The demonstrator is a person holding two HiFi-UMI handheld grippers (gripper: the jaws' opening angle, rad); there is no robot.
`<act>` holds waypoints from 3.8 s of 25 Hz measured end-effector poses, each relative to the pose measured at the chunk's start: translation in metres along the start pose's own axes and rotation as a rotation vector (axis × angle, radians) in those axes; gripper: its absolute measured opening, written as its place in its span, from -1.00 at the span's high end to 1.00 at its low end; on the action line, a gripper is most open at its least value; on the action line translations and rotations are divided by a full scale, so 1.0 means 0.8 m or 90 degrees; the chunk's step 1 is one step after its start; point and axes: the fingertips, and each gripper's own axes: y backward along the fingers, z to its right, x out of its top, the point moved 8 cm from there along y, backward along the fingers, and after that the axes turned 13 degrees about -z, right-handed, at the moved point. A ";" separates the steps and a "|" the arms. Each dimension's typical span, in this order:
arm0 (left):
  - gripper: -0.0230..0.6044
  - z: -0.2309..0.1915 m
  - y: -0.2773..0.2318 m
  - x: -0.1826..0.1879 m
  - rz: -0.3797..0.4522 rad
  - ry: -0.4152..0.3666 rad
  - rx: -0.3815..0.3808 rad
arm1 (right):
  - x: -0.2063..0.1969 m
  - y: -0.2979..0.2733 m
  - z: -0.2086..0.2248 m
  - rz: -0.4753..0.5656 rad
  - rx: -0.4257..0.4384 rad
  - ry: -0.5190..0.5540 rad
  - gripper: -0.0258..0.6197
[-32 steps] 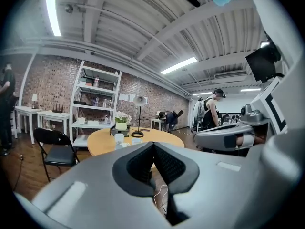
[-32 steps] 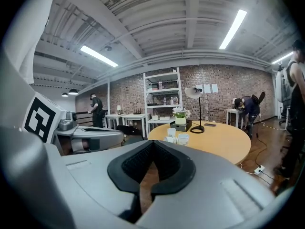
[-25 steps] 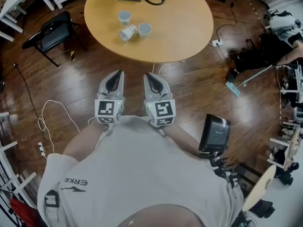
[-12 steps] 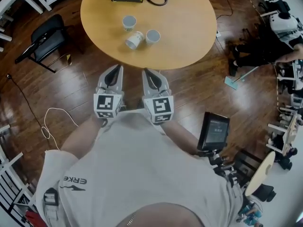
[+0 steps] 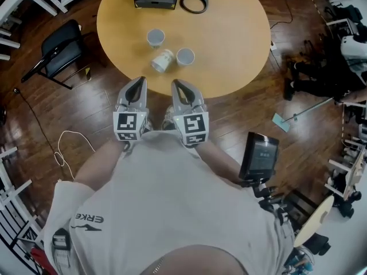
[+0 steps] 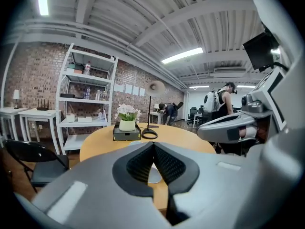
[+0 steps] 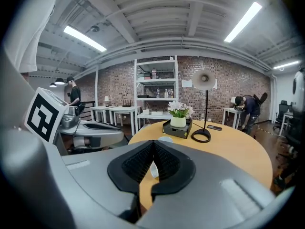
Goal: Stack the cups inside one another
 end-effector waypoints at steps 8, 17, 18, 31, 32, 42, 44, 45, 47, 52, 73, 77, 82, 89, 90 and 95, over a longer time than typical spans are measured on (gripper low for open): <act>0.92 -0.004 -0.050 0.002 -0.039 0.006 0.038 | -0.001 -0.045 0.042 -0.028 0.033 0.019 0.87; 0.92 -0.035 -0.089 -0.015 -0.074 0.008 0.008 | -0.017 -0.092 0.044 -0.102 0.023 0.070 0.87; 0.92 -0.035 -0.090 -0.017 -0.078 0.006 0.002 | -0.020 -0.091 0.043 -0.117 0.025 0.090 0.87; 0.92 -0.052 -0.120 -0.047 -0.113 -0.074 -0.043 | -0.041 -0.138 0.019 -0.259 0.090 0.364 0.51; 0.92 -0.054 -0.122 -0.053 -0.120 -0.074 -0.045 | -0.044 -0.142 0.016 -0.274 0.098 0.409 0.42; 0.92 -0.058 -0.117 -0.069 -0.131 -0.018 -0.050 | -0.040 -0.171 0.010 -0.371 0.113 0.909 -0.17; 0.92 -0.063 -0.121 -0.072 -0.128 -0.008 -0.049 | -0.044 -0.186 0.011 -0.389 0.128 0.956 -0.23; 0.92 -0.064 -0.123 -0.073 -0.127 -0.005 -0.049 | -0.046 -0.193 0.012 -0.399 0.137 0.978 -0.26; 0.92 -0.061 -0.125 -0.072 -0.126 -0.002 -0.051 | -0.048 -0.201 0.016 -0.420 0.159 1.019 -0.31; 0.92 -0.059 -0.125 -0.075 -0.129 -0.003 -0.053 | -0.050 -0.219 0.010 -0.450 0.212 1.088 -0.40; 0.92 -0.091 -0.100 -0.088 -0.137 0.020 -0.025 | -0.041 -0.257 -0.026 -0.418 0.236 1.068 -0.15; 0.92 -0.086 -0.094 -0.074 -0.135 0.005 -0.028 | -0.024 -0.242 -0.030 -0.374 0.229 0.959 -0.14; 0.92 -0.090 -0.101 -0.068 -0.127 0.000 -0.029 | -0.002 -0.234 -0.018 -0.317 0.197 0.764 -0.14; 0.92 -0.093 -0.103 -0.031 -0.076 -0.020 -0.028 | 0.040 -0.205 0.013 -0.199 0.125 0.447 -0.14; 0.92 -0.090 -0.104 -0.023 -0.068 -0.028 -0.033 | 0.046 -0.198 0.018 -0.179 0.113 0.403 -0.13; 0.92 -0.070 -0.105 0.015 -0.032 -0.053 -0.068 | 0.077 -0.158 0.042 -0.037 0.065 0.198 -0.14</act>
